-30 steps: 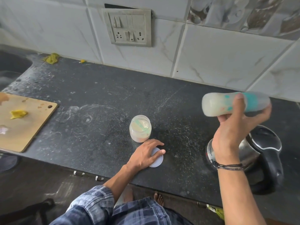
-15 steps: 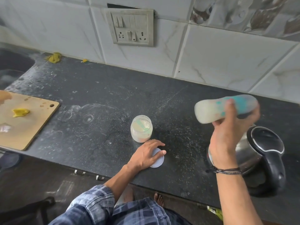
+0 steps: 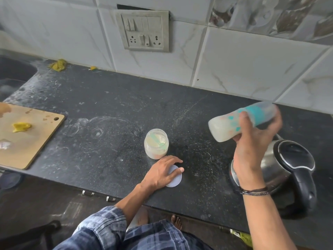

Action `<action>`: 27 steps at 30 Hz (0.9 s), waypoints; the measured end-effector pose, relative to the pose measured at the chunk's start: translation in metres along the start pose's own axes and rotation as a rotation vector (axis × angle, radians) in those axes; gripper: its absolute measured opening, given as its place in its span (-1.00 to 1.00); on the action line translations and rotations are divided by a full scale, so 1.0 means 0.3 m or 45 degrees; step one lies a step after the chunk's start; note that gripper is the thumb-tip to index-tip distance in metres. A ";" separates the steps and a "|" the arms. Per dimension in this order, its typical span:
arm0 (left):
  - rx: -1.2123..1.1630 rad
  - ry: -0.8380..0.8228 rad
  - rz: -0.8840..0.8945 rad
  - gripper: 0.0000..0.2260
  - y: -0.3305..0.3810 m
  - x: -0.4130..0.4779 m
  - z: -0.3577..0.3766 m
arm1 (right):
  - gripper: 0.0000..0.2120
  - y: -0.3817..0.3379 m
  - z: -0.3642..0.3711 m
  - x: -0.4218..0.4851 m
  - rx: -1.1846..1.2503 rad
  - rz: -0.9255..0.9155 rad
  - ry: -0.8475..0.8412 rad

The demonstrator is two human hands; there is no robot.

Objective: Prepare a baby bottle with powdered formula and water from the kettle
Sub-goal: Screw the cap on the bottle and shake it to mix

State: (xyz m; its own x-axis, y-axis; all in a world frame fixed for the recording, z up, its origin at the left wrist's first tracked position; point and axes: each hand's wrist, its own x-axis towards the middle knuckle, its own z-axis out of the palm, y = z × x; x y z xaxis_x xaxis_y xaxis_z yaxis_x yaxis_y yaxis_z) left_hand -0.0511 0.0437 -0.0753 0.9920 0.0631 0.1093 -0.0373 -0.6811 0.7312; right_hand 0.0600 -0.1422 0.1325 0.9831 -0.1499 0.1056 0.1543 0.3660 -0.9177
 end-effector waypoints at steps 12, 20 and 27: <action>-0.004 0.014 0.003 -0.63 0.016 0.001 -0.006 | -0.32 -0.042 -0.005 0.019 0.083 -0.008 0.206; -0.001 -0.002 -0.015 -0.62 0.016 0.003 -0.008 | -0.34 -0.060 -0.014 0.018 0.062 -0.021 0.202; 0.012 0.013 0.002 -0.60 0.021 0.004 -0.009 | -0.31 -0.073 -0.016 0.009 0.019 -0.045 0.167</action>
State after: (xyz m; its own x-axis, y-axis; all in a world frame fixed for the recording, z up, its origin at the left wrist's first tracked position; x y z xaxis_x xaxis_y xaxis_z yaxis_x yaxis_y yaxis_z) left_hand -0.0506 0.0415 -0.0687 0.9907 0.0691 0.1172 -0.0377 -0.6881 0.7246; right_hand 0.0587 -0.1551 0.1511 0.9557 -0.2817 0.0856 0.1910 0.3720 -0.9084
